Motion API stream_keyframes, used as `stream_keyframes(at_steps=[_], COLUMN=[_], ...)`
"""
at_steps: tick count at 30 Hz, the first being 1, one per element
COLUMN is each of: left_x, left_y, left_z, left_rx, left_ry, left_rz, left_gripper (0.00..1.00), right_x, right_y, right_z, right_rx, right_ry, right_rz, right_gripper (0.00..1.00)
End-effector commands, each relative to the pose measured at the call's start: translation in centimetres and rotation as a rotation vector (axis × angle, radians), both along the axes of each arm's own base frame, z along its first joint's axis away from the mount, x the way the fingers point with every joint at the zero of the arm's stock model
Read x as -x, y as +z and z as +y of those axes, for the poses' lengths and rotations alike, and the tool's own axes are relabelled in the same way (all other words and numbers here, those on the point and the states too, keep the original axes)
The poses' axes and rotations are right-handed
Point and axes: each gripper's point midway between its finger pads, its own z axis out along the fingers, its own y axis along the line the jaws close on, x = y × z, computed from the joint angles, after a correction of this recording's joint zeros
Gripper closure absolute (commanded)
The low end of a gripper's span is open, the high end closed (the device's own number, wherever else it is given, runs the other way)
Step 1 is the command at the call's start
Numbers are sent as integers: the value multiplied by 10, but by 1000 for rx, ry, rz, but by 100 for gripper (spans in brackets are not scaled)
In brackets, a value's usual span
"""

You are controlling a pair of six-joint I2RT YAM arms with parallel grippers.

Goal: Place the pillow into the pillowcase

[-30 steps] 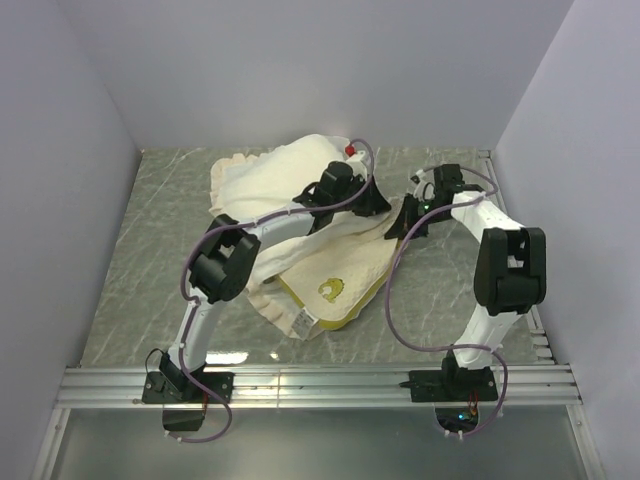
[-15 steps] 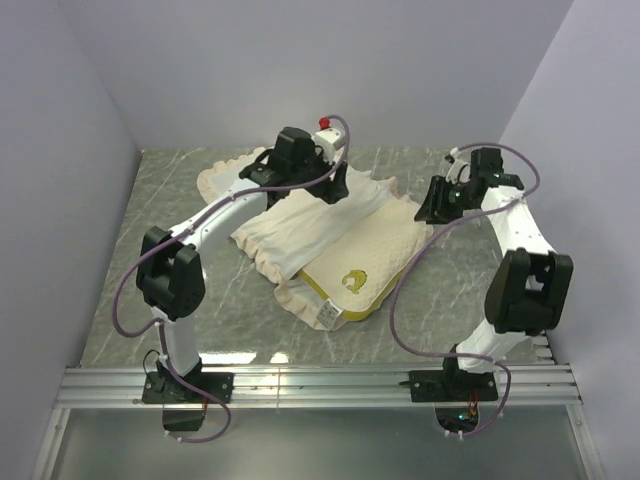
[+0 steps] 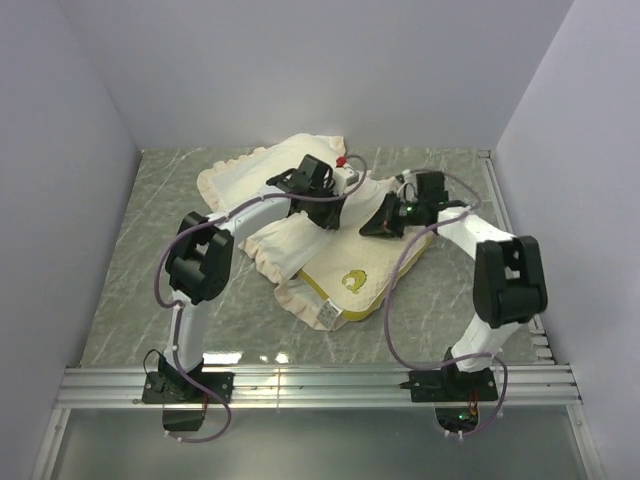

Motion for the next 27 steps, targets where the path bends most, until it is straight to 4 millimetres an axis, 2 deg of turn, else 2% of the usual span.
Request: stream_keyframes(at_steps=[1,2,3,4,5,6,7,8,9,10,11,13,15,17,18,19,20,21,22,23,24,25,26,27], left_x=[-14,-12,-10,1,26,39,61,102,120,143,176,198,192,170,165,161,160,160,157,154,155,142,129,124], left_y=[31,46,63,79,93,106,111,121,143,139,149,156,146,135,130,128,114,111,109,104,108,100,101,115], left_z=[-4,-7,-15,-20,-36,-46,-57,-77,-94,-101,-119,-129,-131,-119,-114,-109,-101,-97,-96,-90,-79,-70,-53,-38], left_rx=[141,205,268,323,395,443,494,543,625,645,682,737,738,733,723,714,655,625,599,562,515,472,465,468], left_ry=[21,-2,-35,-47,-140,-188,-224,-341,-397,-436,-520,-564,-528,-446,-421,-428,-383,-384,-424,-416,-391,-354,-312,-281], left_rz=[69,83,62,73,119,141,241,334,363,424,443,497,535,553,548,505,551,529,441,411,388,301,268,219], left_gripper=[91,98,100,100,100,100,100,100,100,100,100,100,100,93,89,81,76,70,60,54,50,42,39,35], right_x=[-28,-31,-35,-38,-42,-50,-53,-59,-64,-67,-68,-71,-66,-61,-50,-47,-40,-27,-20,-14,-3,3,7,14], right_y=[-25,-35,-44,-60,-64,-63,-68,-65,-63,-59,-57,-48,-46,-37,-42,-38,-40,-47,-49,-52,-50,-48,-42,-30], right_z=[14,15,15,15,16,19,21,24,25,26,27,22,12,1,-5,-13,-16,-18,-19,-19,-19,-19,-19,-20], right_rx=[-50,-58,-61,-62,-70,-80,-86,-96,-106,-123,-130,-132,-142,-117,-99,-70,-52,-30,-3,8,11,26,23,25], right_ry=[-86,-110,-126,-151,-155,-157,-166,-171,-179,-187,-183,-192,-200,-192,-185,-165,-149,-124,-67,-38,-3,46,71,92], right_rz=[12,43,32,74,77,59,74,55,53,61,54,37,53,17,49,4,4,46,12,22,63,35,26,42], right_gripper=[88,90,91,92,93,93,95,95,95,96,96,97,97,97,97,97,96,96,95,94,91,85,80,75])
